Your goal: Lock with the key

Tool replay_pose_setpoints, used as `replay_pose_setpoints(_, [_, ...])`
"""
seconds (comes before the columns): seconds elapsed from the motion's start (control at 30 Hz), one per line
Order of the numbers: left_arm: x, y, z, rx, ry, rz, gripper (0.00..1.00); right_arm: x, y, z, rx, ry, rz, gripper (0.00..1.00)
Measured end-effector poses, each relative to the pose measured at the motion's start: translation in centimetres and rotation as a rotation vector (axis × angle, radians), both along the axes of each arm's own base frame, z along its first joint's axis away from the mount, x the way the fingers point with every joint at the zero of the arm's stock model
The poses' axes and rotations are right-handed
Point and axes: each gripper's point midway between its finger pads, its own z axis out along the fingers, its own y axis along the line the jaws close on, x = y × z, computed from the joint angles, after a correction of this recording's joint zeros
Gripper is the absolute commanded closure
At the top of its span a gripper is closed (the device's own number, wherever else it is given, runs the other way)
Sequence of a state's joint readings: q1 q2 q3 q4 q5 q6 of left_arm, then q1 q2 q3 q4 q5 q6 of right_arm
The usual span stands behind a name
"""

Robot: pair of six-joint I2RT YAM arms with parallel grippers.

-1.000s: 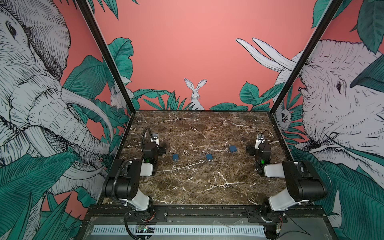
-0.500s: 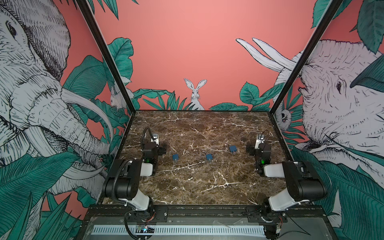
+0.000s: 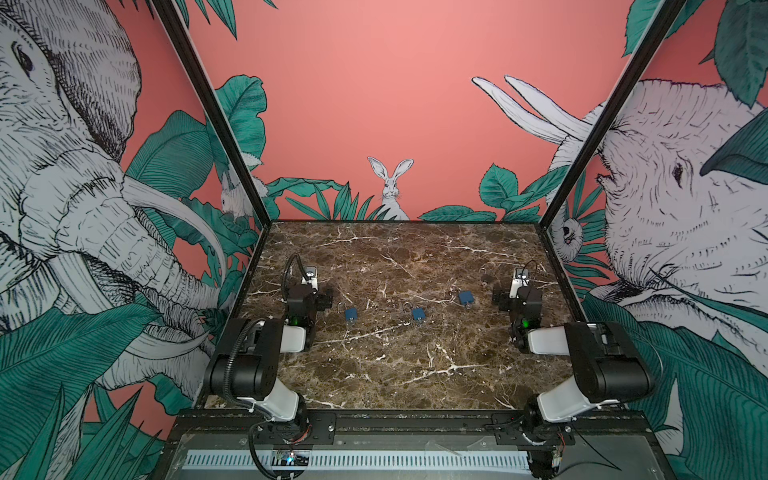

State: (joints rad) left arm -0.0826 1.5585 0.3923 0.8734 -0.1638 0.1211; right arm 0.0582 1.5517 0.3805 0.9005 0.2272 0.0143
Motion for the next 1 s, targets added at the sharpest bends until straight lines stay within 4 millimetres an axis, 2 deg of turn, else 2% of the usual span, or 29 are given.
replay_pose_setpoints(0.37, [0.2, 0.0, 0.1, 0.003, 0.031, 0.002, 0.01, -0.9, 0.0, 0.1, -0.003, -0.003, 0.002, 0.01])
replay_pose_setpoints(0.47, [1.5, 0.1, 1.7, 0.002, 0.069, 0.013, 0.01, -0.8, 0.0, 1.7, -0.002, -0.023, 0.004, 0.01])
replay_pose_setpoints(0.57, [3.0, -0.1, 5.0, -0.022, 0.069, 0.022, 0.01, -0.3, 0.2, 3.9, -0.002, -0.050, 0.012, 0.01])
replay_pose_setpoints(0.67, [3.4, -0.5, 7.6, -0.070, 0.087, 0.020, 0.00, -0.3, 0.4, 5.9, 0.001, -0.069, 0.022, 0.01])
replay_pose_setpoints(0.77, [2.7, -1.1, 8.5, -0.135, 0.123, 0.014, 0.01, -0.3, 1.1, 7.8, 0.025, -0.064, 0.039, 0.01])
replay_pose_setpoints(0.87, [1.0, -1.7, 8.5, -0.211, 0.180, 0.009, 0.01, -0.1, 2.2, 10.0, 0.058, -0.034, 0.058, 0.01])
replay_pose_setpoints(1.0, [-1.1, -2.9, 9.3, -0.307, 0.218, -0.020, 0.01, -0.4, 5.3, 13.3, 0.078, -0.009, 0.121, 0.01])
